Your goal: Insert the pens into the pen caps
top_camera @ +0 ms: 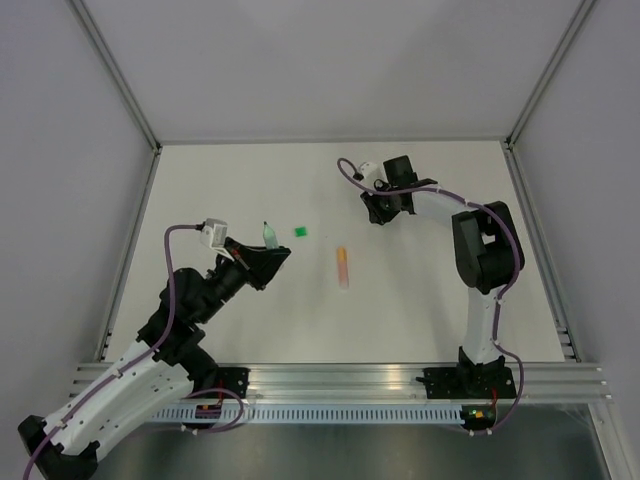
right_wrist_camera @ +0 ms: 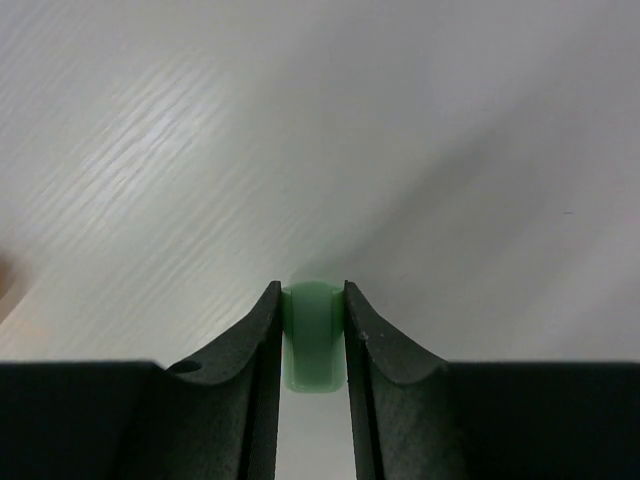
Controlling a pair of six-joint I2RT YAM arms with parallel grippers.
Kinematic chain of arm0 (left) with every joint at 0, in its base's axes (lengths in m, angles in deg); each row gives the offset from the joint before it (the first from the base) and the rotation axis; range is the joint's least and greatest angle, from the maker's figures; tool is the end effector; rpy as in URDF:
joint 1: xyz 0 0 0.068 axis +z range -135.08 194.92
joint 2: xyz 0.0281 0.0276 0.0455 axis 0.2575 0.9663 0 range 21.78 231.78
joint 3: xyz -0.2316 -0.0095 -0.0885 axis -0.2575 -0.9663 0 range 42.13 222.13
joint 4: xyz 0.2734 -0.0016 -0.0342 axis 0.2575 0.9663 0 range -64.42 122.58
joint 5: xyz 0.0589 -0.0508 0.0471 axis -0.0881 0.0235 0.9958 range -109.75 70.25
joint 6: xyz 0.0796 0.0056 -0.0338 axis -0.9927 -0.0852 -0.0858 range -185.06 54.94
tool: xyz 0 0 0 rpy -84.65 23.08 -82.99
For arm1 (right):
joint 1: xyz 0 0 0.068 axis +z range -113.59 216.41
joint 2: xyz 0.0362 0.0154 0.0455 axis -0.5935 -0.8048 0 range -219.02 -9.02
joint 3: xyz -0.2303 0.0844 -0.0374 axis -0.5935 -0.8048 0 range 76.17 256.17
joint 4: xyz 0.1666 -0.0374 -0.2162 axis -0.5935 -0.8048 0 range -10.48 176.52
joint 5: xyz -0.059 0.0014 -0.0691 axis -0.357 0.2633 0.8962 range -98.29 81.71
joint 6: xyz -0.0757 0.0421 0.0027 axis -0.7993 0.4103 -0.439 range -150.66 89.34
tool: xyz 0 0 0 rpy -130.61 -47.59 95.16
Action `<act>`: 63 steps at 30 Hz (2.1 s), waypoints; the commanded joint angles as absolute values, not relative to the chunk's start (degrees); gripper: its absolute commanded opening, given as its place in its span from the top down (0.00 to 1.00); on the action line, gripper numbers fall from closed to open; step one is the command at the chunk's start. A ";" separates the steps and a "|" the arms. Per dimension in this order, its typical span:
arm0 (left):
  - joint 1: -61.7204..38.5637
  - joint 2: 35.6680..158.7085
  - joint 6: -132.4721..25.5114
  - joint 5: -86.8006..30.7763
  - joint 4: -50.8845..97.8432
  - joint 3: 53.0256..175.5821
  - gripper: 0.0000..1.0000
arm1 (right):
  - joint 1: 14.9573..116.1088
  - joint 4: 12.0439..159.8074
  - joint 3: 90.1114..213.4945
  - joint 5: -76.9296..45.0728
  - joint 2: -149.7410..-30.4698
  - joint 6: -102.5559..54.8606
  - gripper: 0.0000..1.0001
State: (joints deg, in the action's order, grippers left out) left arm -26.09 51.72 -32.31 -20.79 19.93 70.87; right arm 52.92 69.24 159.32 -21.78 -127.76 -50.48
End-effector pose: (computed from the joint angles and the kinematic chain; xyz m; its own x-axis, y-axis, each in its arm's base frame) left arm 0.1687 -0.1485 0.2986 -0.3130 -0.4445 -0.8393 0.5950 0.5970 -0.5381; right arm 0.4460 0.1509 0.1018 -0.5796 -0.5157 -0.6310 -0.6462 0.7626 -0.0297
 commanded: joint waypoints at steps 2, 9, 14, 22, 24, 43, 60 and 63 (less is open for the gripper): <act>-26.30 49.82 -32.72 -16.24 21.19 70.17 0.94 | 56.09 64.11 151.95 -26.40 -120.48 -67.56 0.68; -26.30 47.54 -32.54 -16.15 21.89 70.17 0.93 | 59.43 61.29 140.87 -27.61 -111.00 -82.51 0.68; -26.30 46.65 -32.72 -14.39 22.51 70.00 0.92 | 59.52 63.31 137.60 -32.20 -107.90 -82.35 0.41; -26.30 46.92 -32.54 -13.86 22.51 69.91 0.91 | 59.61 74.55 137.07 -27.02 -100.53 -62.88 0.30; -26.30 47.01 -32.54 -13.60 22.42 69.73 0.91 | 59.52 77.82 141.26 -20.90 -100.08 -52.16 0.31; -26.30 47.53 -33.95 -11.31 23.65 70.44 0.98 | 59.17 26.14 160.03 5.08 -99.73 65.12 0.35; -26.30 48.85 -34.56 -13.78 23.21 70.96 0.98 | 58.91 25.69 151.50 -4.07 -108.51 72.61 0.42; -26.30 48.41 -34.47 -13.51 23.21 70.79 0.98 | 58.82 28.94 149.91 -3.72 -109.74 73.22 0.42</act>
